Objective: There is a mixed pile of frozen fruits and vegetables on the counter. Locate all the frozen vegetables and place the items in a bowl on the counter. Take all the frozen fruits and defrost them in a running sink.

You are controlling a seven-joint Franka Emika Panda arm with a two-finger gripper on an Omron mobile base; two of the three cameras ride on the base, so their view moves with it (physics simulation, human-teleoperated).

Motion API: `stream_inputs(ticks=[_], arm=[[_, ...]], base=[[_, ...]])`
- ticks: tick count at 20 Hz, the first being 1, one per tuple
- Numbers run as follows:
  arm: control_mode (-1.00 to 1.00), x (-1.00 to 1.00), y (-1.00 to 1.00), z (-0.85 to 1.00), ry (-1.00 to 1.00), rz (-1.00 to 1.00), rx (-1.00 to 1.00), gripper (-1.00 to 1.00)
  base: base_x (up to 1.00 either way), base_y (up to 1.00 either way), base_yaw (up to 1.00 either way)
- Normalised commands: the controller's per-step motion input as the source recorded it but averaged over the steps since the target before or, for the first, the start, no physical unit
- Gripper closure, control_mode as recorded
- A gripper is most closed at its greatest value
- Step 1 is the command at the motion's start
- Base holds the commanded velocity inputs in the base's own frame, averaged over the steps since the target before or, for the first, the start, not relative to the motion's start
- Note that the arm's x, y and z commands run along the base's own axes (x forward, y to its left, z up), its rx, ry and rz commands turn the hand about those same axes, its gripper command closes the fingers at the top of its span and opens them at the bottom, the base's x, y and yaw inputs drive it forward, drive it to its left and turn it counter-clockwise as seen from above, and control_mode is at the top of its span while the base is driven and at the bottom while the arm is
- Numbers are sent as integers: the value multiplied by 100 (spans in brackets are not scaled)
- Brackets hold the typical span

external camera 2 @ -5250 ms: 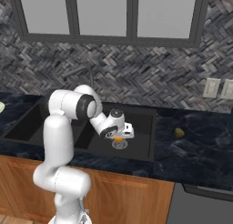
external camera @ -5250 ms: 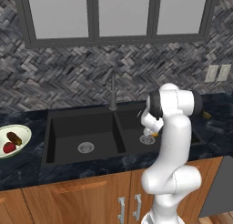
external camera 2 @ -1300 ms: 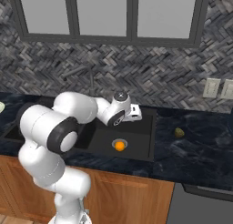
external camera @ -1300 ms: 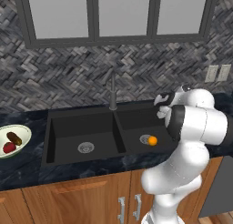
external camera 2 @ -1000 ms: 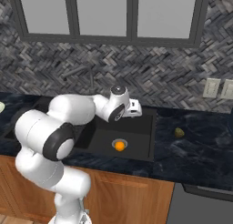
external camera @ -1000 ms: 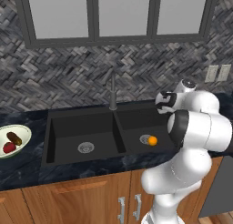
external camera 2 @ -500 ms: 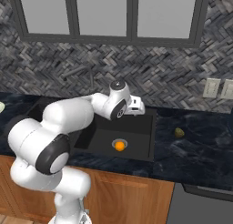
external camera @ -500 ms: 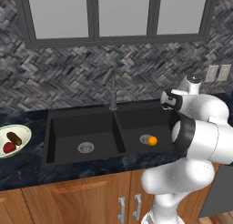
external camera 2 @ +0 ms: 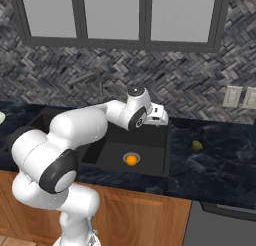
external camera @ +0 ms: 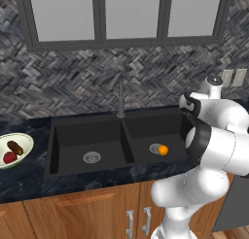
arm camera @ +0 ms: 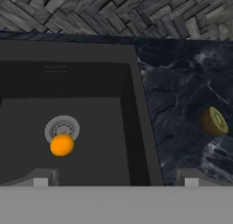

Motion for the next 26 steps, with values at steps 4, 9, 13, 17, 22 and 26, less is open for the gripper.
stream_inputs(ticks=[4,9,13,17,22,26], arm=[[-100,-40,-13,0,-12,0,1,-100],[-100,-56,5,0,-23,1,0,-100],[-100,-21,0,13,-6,0,0,-100],[-100,0,-4,24,1,0,0,-100],[-100,-3,-19,13,5,-1,0,-100],[-100,-39,-5,0,0,0,0,-100]], base=[[0,0,0],[0,0,0],[0,0,0],[0,0,0],[0,0,0],[0,0,0]])
